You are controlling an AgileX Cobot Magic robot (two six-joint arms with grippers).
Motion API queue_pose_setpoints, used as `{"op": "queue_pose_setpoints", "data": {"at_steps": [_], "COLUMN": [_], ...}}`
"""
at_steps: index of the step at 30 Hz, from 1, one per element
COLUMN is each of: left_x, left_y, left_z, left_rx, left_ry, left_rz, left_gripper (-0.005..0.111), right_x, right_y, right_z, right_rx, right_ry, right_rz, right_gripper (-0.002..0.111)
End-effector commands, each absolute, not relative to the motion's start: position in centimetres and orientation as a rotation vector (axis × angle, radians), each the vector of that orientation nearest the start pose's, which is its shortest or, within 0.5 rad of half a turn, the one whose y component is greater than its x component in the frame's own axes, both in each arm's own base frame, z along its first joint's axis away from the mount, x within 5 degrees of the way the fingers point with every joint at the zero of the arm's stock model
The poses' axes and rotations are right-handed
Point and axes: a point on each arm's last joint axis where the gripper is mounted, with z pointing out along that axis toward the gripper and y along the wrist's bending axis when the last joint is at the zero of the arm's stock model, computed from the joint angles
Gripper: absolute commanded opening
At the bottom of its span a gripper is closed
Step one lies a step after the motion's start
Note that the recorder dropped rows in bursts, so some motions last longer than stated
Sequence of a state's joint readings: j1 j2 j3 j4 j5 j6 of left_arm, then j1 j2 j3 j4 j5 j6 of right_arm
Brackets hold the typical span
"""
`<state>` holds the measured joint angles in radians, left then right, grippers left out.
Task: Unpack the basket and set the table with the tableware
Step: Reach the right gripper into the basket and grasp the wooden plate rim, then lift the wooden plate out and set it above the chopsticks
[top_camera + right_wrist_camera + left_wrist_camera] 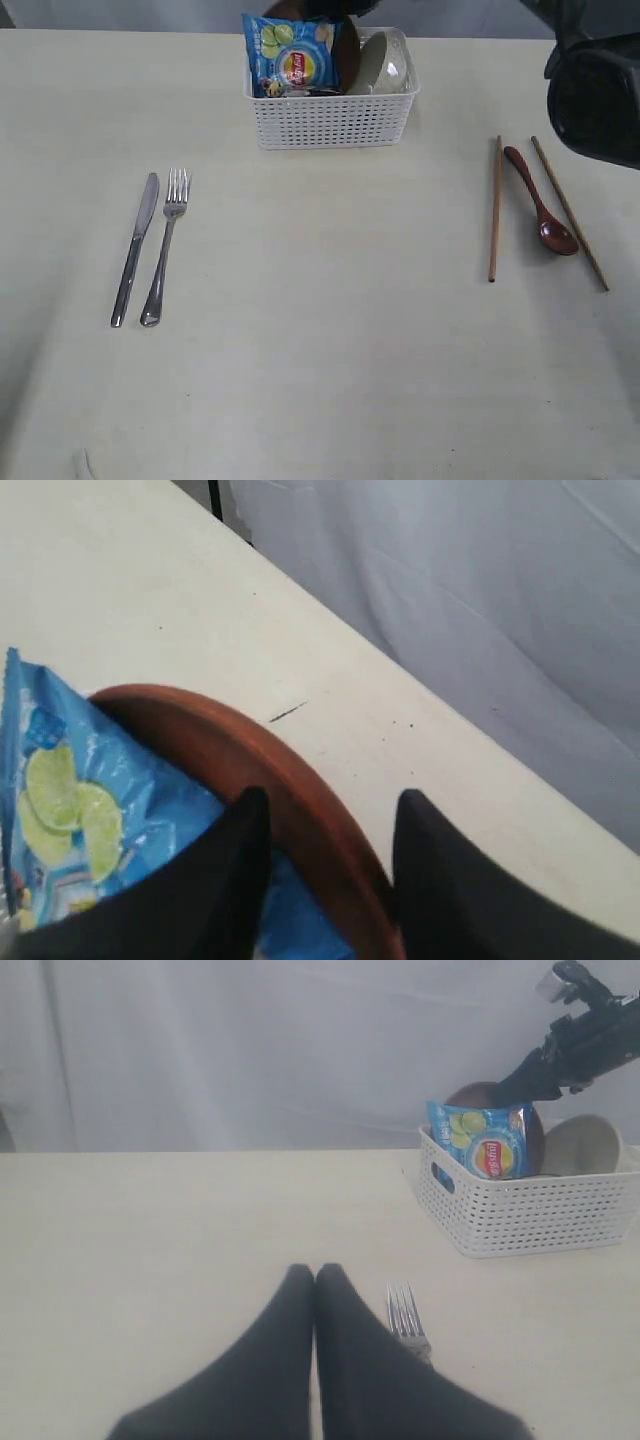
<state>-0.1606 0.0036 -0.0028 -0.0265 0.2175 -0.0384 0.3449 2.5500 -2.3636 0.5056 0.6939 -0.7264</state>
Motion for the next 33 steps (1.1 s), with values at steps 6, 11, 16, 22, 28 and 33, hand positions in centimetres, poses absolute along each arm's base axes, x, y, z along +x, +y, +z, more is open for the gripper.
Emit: {"op": "queue_pose_setpoints", "data": {"at_steps": [6, 11, 16, 22, 28, 33], "left_x": [5.5, 5.5, 5.5, 5.5, 5.5, 5.5], "left_y": [-1.0, -1.0, -1.0, -1.0, -1.0, -1.0], "left_z": [19.4, 19.4, 19.4, 19.4, 19.4, 19.4], "left_rx": [0.084, 0.084, 0.084, 0.084, 0.084, 0.084], "left_ry": [1.696, 1.696, 1.696, 1.696, 1.696, 1.696], "left_rz": [-0.178, -0.178, -0.178, -0.178, -0.178, -0.178], "left_gripper": [0.0, 0.0, 0.0, 0.0, 0.0, 0.0], "right_x": [53.1, 52.3, 51.4, 50.9, 50.6, 50.6], "right_y": [21.6, 21.5, 21.0, 20.4, 20.3, 19.8], "right_z": [19.1, 21.8, 24.4, 26.9, 28.2, 29.6], "right_rx": [-0.895, -0.95, -0.991, -0.997, -0.944, -0.927], "right_ry": [2.09, 2.057, 2.047, 2.014, 2.017, 1.987], "right_rz": [0.369, 0.366, 0.369, 0.312, 0.333, 0.25], "right_gripper": [-0.001, -0.001, -0.001, -0.001, -0.001, -0.001]}}
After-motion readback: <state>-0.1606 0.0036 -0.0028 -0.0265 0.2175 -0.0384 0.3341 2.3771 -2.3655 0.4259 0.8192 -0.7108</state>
